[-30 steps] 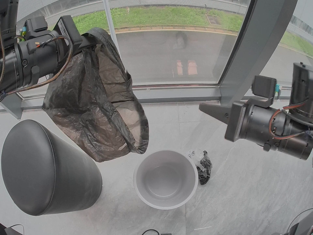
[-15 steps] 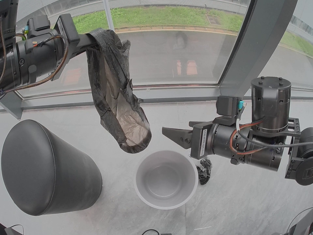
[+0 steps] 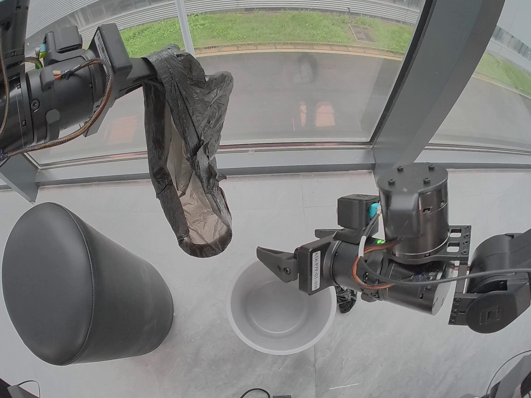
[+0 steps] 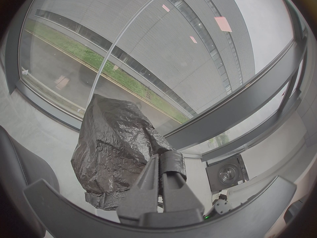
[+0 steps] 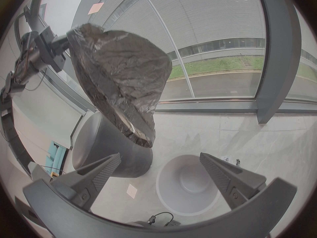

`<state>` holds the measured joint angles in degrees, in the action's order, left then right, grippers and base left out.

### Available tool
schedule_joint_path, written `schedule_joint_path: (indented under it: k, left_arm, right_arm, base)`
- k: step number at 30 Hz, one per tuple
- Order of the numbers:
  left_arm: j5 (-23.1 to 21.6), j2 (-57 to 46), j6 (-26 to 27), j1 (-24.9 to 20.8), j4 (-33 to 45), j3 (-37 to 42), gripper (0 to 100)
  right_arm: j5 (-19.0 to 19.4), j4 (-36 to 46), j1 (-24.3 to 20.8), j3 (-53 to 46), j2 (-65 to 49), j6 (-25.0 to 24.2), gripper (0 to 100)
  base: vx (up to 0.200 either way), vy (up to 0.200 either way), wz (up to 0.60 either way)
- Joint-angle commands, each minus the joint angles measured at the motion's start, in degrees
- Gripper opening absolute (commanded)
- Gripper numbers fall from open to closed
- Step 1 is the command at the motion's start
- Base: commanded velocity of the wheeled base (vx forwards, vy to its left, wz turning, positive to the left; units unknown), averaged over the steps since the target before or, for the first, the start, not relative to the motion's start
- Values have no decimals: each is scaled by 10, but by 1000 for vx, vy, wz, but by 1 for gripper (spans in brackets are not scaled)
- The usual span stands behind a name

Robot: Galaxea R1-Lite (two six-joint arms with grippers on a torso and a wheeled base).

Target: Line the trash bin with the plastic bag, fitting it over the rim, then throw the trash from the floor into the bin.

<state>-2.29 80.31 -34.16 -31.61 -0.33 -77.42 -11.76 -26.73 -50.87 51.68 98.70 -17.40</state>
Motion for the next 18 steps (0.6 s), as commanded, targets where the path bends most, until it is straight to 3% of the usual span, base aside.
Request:
schedule_joint_path:
  k: [1, 6, 18]
  left_arm:
    - [0, -4, 0, 1, 0, 0, 0]
    - [-1, -2, 0, 8, -1, 1, 0]
    - [-2, -14, 0, 5, 2, 3, 0]
  right_arm:
    - [-3, -15, -1, 0, 41, 3, 100]
    - [-15, -72, -8, 8, 97, 4, 100]
    - [-43, -80, -7, 122, 201, 30, 100]
  base:
    - [0, 0, 0]
    - [0, 0, 0]
    - [0, 0, 0]
